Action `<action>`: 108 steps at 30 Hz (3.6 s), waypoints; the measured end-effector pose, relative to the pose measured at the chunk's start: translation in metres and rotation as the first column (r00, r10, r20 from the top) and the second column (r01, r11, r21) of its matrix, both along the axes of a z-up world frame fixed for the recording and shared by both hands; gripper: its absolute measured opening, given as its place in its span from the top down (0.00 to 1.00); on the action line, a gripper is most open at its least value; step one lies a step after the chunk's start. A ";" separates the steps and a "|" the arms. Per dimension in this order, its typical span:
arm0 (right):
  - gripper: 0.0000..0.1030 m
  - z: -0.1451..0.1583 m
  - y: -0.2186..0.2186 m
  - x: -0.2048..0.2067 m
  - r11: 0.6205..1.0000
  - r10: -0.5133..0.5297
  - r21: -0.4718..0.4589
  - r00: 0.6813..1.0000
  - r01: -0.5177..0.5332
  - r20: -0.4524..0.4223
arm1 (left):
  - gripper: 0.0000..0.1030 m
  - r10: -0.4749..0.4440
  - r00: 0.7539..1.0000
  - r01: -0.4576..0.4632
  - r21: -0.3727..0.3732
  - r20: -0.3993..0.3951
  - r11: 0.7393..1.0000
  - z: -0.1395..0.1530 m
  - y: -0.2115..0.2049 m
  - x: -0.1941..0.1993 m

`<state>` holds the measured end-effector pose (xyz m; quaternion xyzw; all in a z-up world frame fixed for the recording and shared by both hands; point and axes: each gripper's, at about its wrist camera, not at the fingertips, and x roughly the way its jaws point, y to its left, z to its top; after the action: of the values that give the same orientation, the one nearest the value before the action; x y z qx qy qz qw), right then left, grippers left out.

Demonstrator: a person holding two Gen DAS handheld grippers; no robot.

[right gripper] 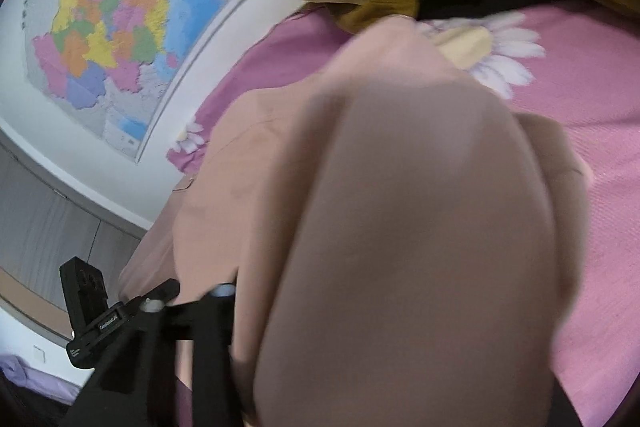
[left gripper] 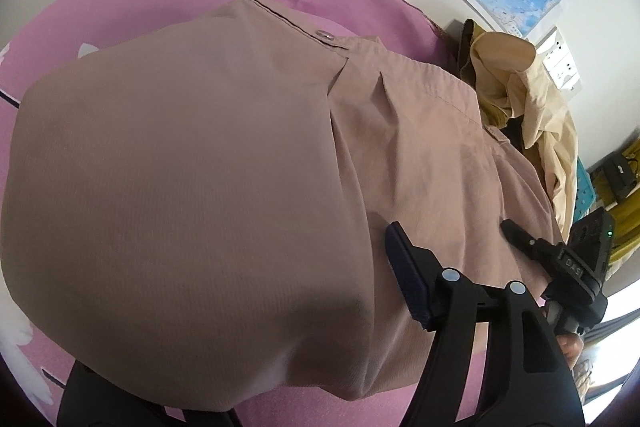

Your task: Fold large clothes

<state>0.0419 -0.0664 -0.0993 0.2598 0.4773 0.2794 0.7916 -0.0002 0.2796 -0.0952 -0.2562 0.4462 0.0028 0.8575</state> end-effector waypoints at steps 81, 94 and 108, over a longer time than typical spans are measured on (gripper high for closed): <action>0.76 0.008 0.328 0.152 0.857 0.513 0.076 0.858 -0.509 -0.034 | 0.74 0.451 0.891 -0.451 0.233 0.055 0.862 0.009 0.338 0.083; 0.50 0.041 0.312 0.126 0.846 0.510 -0.244 0.854 -0.475 0.105 | 0.43 0.482 0.875 -0.446 0.442 0.035 0.778 0.022 0.299 0.067; 0.42 0.069 0.290 0.099 0.851 0.481 -0.360 0.841 -0.381 0.247 | 0.23 0.435 0.886 -0.448 0.528 0.159 0.721 0.055 0.220 0.018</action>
<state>0.1413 0.2232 -0.0308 -0.0278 0.4217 0.4163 0.8050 0.0174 0.4998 -0.0402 -0.0970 0.3417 0.3321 0.8738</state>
